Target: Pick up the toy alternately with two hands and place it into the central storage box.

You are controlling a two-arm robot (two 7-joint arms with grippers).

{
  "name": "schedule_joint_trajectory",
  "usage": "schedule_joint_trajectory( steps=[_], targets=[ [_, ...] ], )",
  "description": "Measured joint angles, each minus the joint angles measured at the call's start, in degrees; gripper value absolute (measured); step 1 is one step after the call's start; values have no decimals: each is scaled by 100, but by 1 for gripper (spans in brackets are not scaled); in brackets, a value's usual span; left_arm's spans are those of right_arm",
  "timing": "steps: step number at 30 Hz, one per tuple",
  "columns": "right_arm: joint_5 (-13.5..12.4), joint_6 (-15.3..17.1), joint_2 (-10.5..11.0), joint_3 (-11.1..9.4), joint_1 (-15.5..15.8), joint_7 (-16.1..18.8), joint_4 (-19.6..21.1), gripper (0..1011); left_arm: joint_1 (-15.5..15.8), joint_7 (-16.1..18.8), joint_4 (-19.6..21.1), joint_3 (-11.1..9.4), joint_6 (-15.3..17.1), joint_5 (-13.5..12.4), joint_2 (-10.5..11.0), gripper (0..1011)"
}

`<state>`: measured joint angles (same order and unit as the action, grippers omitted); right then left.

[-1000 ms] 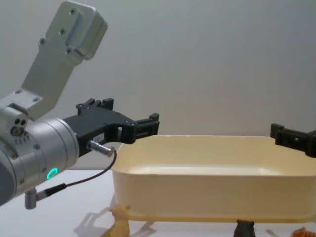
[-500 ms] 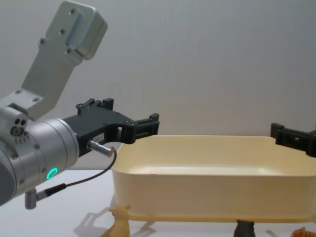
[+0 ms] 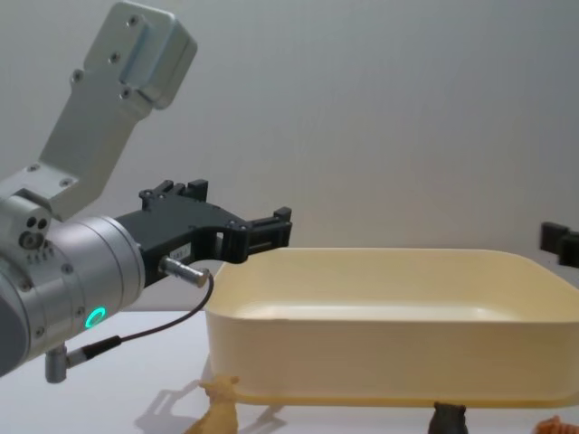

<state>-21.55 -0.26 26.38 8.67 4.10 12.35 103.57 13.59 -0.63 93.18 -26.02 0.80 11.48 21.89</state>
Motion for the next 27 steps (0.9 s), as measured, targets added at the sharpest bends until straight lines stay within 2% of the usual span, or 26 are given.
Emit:
schedule_joint_trajectory(
  steps=[7,9,12,13,17,19,27],
  targets=[
    [-413,-62,442,-289,358,336,218,1001,0,0,0,0,0,0,0,1001],
    [-585,-65,651,-422,548,484,299,1001,0,0,0,0,0,0,0,1001],
    [-709,-69,785,-515,676,617,332,1001,0,0,0,0,0,0,0,1001],
    [-768,-72,892,-584,777,695,347,1001,0,0,0,0,0,0,0,1001],
    [-869,-82,1055,-687,936,879,351,1001,0,1,0,0,0,0,0,1001],
    [-924,-98,1201,-771,1078,1077,321,1001,0,0,0,0,0,0,0,1001],
    [-913,-175,1429,-847,1256,1566,141,1001,0,0,0,0,0,0,0,1001]
  ],
)
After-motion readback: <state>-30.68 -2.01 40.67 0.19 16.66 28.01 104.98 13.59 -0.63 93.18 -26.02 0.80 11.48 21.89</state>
